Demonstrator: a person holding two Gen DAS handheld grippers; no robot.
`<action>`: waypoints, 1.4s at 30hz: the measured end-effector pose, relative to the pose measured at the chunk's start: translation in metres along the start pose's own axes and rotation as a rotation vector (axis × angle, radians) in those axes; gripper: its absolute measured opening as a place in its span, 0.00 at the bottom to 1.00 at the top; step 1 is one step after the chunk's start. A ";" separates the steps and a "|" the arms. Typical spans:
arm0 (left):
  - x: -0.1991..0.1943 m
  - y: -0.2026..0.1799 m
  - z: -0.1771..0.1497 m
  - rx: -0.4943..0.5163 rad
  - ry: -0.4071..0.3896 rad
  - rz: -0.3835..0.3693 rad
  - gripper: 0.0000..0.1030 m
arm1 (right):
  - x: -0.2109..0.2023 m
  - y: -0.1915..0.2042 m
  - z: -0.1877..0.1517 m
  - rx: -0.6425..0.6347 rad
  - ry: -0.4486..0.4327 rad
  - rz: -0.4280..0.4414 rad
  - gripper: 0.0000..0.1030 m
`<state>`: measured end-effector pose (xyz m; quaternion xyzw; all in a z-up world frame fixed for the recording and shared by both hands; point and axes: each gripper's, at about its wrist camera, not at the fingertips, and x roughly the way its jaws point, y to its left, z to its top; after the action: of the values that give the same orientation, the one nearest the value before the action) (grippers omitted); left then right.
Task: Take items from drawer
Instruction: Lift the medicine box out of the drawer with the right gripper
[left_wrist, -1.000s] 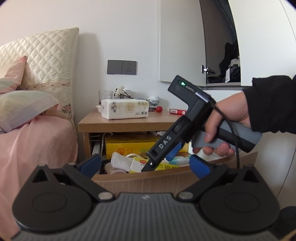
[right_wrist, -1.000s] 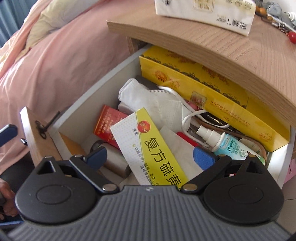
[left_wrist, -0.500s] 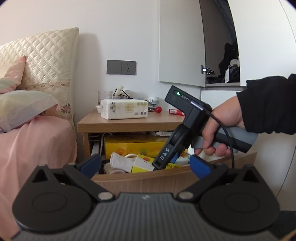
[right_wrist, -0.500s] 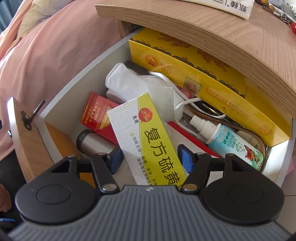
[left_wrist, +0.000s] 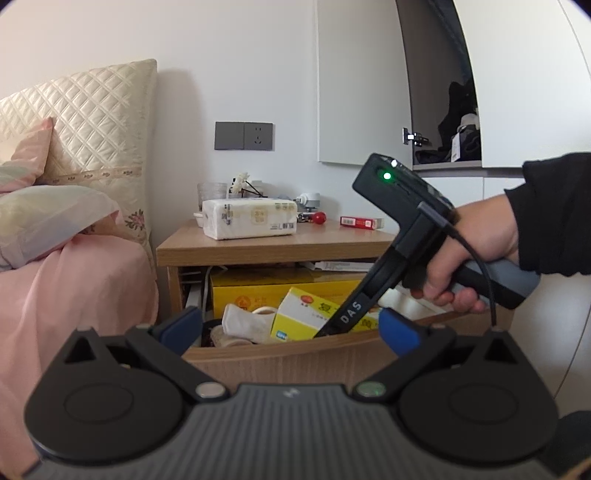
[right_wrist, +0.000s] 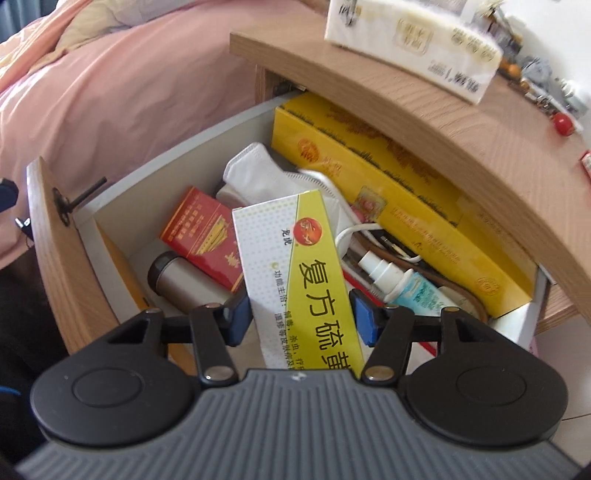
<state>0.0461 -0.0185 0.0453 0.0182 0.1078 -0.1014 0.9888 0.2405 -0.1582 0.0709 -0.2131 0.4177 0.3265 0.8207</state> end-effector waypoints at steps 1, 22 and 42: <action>0.000 0.000 0.000 0.000 -0.001 0.003 1.00 | -0.005 0.000 -0.001 0.003 -0.019 -0.014 0.58; -0.015 -0.012 0.000 0.047 -0.031 0.036 1.00 | -0.078 0.004 -0.012 0.101 -0.306 -0.258 0.58; -0.027 -0.008 0.001 0.026 -0.055 0.020 1.00 | -0.106 -0.065 0.055 0.300 -0.498 -0.397 0.58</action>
<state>0.0189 -0.0212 0.0523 0.0292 0.0791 -0.0933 0.9921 0.2706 -0.2077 0.1945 -0.0810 0.1986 0.1377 0.9670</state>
